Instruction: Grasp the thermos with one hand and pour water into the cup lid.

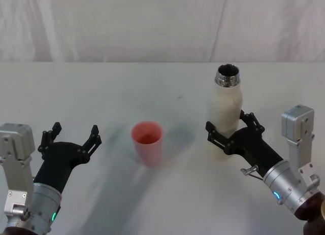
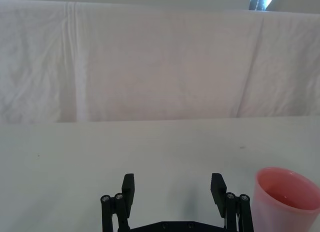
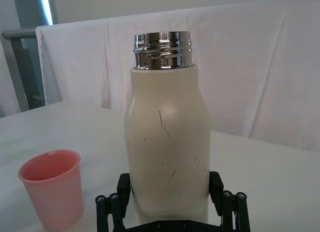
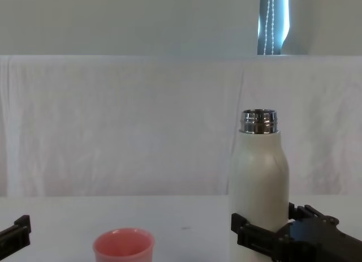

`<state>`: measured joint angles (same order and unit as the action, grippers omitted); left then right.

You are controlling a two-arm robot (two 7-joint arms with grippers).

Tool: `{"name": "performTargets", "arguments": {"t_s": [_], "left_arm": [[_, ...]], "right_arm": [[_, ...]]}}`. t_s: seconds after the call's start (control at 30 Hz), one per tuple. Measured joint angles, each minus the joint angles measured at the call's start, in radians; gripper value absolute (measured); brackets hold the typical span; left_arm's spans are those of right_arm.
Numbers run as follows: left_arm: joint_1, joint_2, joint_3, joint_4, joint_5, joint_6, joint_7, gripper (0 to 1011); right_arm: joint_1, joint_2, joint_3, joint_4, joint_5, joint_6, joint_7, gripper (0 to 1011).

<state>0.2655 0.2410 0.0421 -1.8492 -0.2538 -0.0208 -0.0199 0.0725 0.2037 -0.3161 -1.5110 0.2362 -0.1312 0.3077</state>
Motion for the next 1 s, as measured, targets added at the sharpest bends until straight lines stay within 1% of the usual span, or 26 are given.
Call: {"name": "performTargets", "arguments": {"t_s": [1.0], "left_arm": [[0.0, 0.0, 0.0, 0.0, 0.0, 0.0, 0.0, 1001]], "right_arm": [[-0.039, 0.017, 0.013, -0.04, -0.001, 0.011, -0.009, 1000]]}}
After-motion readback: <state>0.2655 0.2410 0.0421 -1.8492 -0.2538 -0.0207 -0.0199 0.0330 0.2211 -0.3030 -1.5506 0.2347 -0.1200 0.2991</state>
